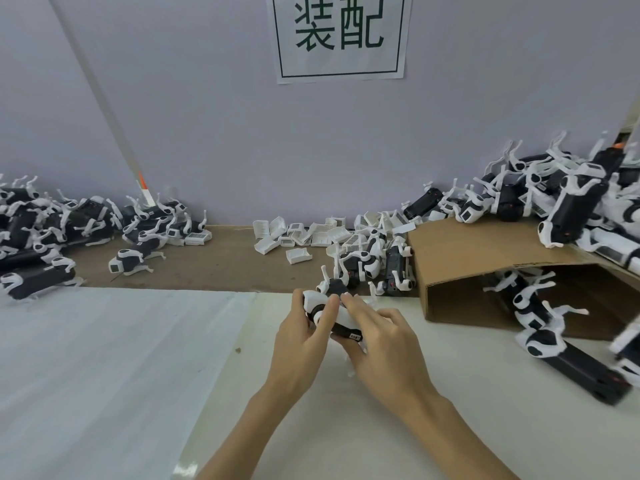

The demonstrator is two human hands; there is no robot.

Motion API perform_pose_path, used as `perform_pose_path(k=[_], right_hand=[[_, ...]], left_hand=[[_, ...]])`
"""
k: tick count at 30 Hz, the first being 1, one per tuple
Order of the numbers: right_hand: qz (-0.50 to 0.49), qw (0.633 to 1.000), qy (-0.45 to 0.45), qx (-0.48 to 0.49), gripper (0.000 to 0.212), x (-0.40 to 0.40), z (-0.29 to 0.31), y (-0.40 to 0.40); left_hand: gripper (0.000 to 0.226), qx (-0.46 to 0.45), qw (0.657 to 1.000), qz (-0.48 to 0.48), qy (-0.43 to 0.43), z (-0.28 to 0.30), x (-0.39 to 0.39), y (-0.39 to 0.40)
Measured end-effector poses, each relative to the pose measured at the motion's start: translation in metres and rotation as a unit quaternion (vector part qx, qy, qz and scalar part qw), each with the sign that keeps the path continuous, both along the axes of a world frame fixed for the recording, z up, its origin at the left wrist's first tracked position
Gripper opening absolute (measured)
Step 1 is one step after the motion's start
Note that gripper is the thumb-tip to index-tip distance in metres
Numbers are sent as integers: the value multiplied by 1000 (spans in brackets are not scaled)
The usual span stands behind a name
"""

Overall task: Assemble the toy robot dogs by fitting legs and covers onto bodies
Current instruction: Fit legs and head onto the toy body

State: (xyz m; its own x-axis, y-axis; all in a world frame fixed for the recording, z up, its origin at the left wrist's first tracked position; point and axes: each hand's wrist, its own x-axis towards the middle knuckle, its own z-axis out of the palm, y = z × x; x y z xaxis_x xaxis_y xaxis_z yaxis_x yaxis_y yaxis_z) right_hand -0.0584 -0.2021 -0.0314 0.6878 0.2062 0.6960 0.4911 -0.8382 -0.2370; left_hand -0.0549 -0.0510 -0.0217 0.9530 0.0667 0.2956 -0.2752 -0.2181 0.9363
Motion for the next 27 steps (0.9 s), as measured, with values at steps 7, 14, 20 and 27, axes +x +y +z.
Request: perform_pose_path(k=[7, 14, 20, 27], right_hand=[[239, 800, 391, 388, 48, 2, 12, -24], [235, 847, 304, 368, 28, 7, 12, -27], [92, 992, -44, 72, 43, 10, 7, -34], [105, 992, -27, 59, 42, 8, 9, -36]], left_hand=[[22, -74, 992, -75, -70, 3, -1, 9], [37, 113, 980, 23, -161, 5, 1, 21], [50, 181, 974, -25, -132, 1, 10, 32], [45, 193, 966, -37, -165, 0, 13, 33]])
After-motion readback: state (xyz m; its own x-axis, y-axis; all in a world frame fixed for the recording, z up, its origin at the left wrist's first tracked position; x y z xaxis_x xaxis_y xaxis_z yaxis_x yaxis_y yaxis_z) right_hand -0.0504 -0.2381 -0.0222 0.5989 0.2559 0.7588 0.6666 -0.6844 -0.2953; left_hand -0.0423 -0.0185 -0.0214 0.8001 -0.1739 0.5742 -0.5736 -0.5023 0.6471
